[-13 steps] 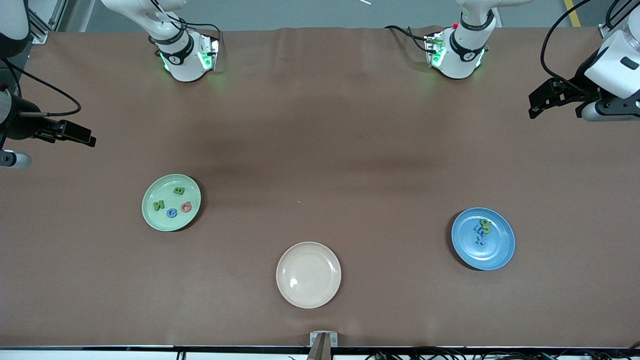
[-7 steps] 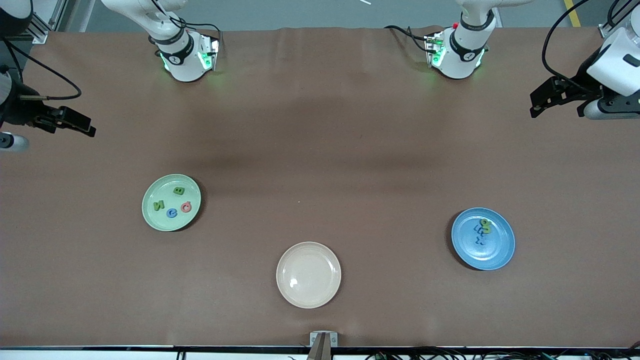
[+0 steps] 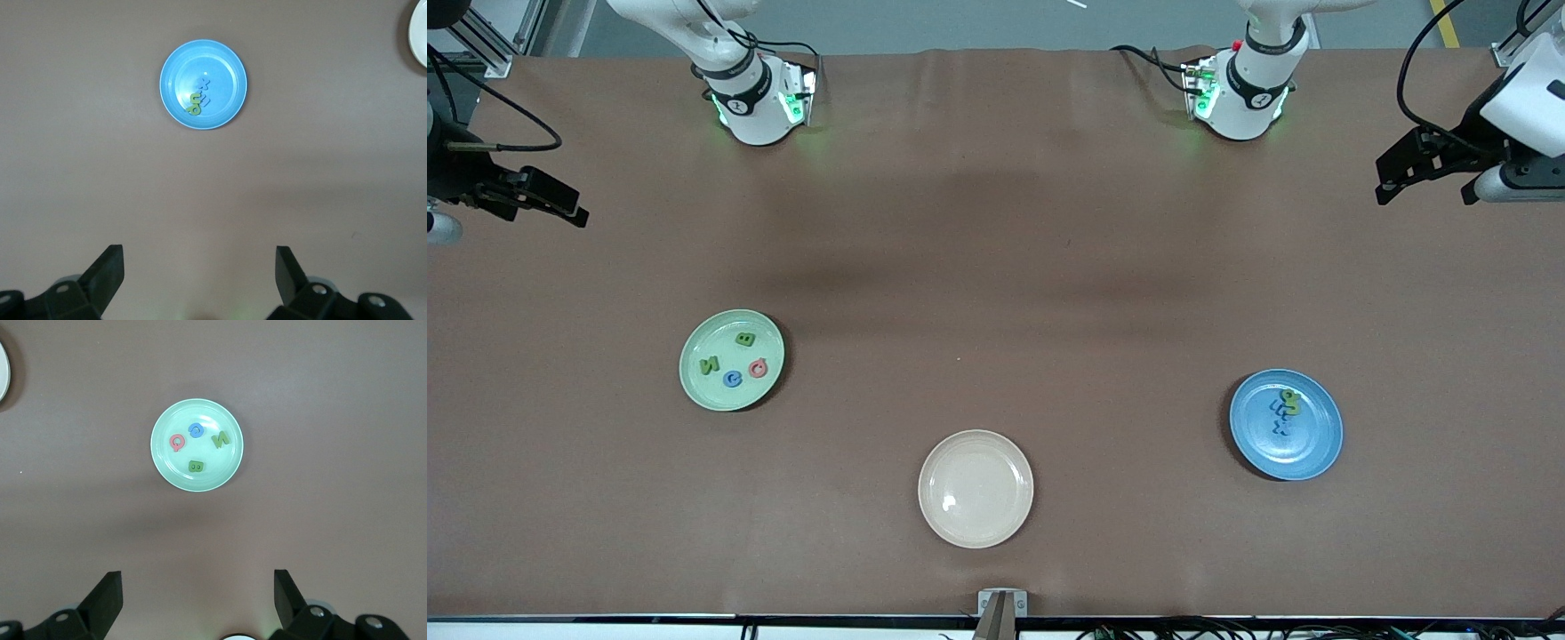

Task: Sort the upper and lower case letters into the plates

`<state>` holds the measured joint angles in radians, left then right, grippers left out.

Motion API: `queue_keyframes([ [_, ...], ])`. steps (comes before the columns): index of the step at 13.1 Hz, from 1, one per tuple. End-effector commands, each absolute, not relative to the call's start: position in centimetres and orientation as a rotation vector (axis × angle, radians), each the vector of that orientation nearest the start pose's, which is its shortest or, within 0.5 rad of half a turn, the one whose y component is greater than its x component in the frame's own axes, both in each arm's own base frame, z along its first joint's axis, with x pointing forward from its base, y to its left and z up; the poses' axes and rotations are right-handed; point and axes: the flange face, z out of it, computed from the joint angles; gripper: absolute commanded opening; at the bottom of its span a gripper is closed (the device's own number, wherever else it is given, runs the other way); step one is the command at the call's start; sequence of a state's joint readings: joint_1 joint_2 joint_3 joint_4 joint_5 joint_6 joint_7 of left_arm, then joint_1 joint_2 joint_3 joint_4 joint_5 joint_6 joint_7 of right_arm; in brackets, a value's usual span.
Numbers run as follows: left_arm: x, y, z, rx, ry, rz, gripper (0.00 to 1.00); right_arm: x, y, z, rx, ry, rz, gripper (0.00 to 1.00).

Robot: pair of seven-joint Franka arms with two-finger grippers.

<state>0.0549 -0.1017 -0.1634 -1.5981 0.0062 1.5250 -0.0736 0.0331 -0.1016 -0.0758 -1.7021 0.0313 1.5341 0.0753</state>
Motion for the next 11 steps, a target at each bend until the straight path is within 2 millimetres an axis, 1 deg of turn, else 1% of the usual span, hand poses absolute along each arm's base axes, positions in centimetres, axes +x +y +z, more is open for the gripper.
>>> queue_keyframes([
  [1, 51.41, -5.76, 66.8, -3.135, 0.087, -0.054, 1.0, 50.59, -2.7, 61.46, -3.112, 0.145, 0.084, 1.0],
  [3, 51.6, -5.84, 66.49, -3.137, 0.087, -0.044, 1.0, 50.57, -2.99, 61.63, -3.132, 0.148, 0.075, 1.0],
  [11, 51.68, -6.08, 66.12, -3.153, 0.091, -0.031, 1.0, 50.57, -2.42, 61.68, -3.134, 0.134, 0.077, 1.0],
])
